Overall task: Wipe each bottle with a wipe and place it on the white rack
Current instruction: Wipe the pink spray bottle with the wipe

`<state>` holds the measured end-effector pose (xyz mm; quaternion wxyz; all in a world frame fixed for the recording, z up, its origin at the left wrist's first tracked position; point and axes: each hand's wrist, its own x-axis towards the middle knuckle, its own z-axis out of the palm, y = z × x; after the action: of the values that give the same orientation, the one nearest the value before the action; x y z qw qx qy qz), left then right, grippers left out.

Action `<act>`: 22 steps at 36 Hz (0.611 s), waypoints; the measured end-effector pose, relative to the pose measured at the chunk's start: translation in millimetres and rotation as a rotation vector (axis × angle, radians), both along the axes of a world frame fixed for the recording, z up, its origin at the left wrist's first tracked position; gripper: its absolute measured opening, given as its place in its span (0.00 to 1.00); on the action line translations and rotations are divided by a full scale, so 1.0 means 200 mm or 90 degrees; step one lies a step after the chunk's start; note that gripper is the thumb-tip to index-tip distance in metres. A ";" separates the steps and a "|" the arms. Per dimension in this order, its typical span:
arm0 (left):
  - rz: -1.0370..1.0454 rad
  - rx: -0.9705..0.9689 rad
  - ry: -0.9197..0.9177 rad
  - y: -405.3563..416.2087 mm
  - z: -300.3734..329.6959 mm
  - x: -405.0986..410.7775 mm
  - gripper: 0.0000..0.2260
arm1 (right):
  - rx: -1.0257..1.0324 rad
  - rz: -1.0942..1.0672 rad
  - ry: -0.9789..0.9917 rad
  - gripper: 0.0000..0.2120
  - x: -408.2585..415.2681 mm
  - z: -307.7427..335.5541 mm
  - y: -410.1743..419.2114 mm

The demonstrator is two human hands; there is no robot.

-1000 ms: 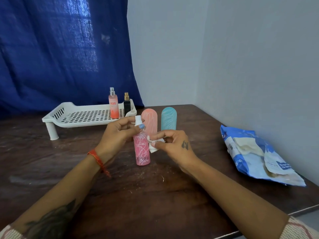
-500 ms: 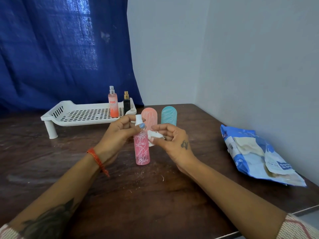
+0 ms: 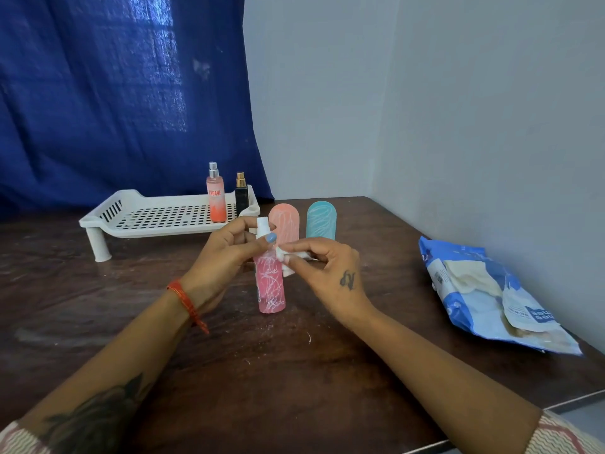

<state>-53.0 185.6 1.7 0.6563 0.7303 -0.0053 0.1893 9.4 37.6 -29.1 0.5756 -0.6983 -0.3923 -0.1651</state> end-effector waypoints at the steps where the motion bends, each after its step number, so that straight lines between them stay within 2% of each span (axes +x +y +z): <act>1: 0.002 0.001 0.000 0.00 0.00 0.00 0.09 | 0.005 0.004 -0.011 0.07 0.00 0.00 0.00; 4: 0.011 0.002 -0.009 0.00 0.00 0.00 0.09 | 0.001 0.027 -0.010 0.06 0.00 0.00 -0.02; 9: 0.017 0.024 -0.046 0.02 -0.02 0.01 0.16 | -0.031 0.002 0.056 0.07 0.01 -0.02 -0.01; 12: 0.016 0.030 -0.047 0.01 -0.02 0.02 0.16 | -0.013 -0.013 0.046 0.07 0.01 -0.01 0.00; 16: 0.005 0.015 -0.050 0.01 -0.01 0.01 0.17 | 0.037 0.032 0.042 0.08 -0.01 0.00 0.00; 19: 0.002 0.016 -0.047 0.01 -0.02 0.01 0.20 | 0.028 0.046 0.043 0.07 0.00 0.00 -0.02; 22: 0.017 0.039 -0.050 0.01 -0.02 0.02 0.18 | -0.003 0.045 0.073 0.06 0.01 0.00 -0.03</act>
<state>-49.3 188.5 -3.0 0.6306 0.7418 -0.0273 0.2264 11.2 32.3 -29.5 0.6008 -0.6936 -0.3838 -0.1032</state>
